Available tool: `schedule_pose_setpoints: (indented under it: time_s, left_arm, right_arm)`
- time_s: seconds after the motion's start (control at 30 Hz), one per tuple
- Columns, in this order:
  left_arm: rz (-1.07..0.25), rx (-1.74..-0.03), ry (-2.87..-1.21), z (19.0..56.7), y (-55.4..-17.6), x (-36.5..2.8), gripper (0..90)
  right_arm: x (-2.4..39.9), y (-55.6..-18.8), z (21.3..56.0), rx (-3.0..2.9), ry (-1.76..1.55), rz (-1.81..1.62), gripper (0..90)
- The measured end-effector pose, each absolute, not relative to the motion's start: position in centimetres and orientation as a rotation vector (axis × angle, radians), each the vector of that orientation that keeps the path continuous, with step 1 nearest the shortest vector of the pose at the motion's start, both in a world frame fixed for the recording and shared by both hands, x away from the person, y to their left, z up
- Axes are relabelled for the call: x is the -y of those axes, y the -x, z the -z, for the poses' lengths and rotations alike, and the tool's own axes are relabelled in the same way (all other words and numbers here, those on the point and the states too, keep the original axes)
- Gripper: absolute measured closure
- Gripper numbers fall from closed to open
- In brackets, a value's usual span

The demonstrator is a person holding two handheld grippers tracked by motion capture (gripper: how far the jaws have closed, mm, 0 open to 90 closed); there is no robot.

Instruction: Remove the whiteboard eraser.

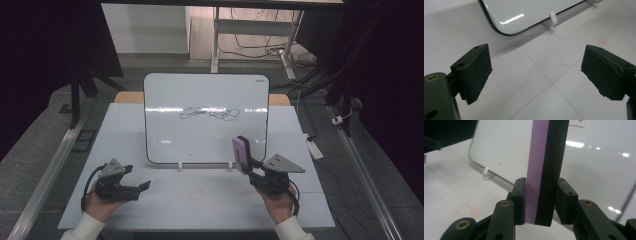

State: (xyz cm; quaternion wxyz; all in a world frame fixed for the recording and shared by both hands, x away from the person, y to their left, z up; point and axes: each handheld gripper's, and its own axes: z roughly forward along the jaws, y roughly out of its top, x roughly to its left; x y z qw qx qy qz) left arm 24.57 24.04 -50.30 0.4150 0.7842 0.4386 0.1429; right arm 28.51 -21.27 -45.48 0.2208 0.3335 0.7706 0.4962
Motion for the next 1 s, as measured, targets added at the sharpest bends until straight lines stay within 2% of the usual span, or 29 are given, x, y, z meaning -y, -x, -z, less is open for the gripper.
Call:
schedule_pose_setpoints:
  time_s: [0.5,0.7,1.0]
  left_arm:
    - [-0.333,-1.076,-1.909,49.5,-24.5,-23.2,10.8]
    - [-0.316,-1.023,-1.868,48.1,-24.7,-21.4,11.2]
    - [-0.286,-0.946,-1.893,46.6,-25.9,-17.8,11.2]
  right_arm:
    - [17.6,-27.3,46.6,-2.191,-0.793,-1.509,63.8]
    - [15.6,-27.2,47.0,-2.213,-0.747,-1.515,63.8]
    - [14.7,-27.1,47.6,-2.221,-0.737,-1.506,63.7]
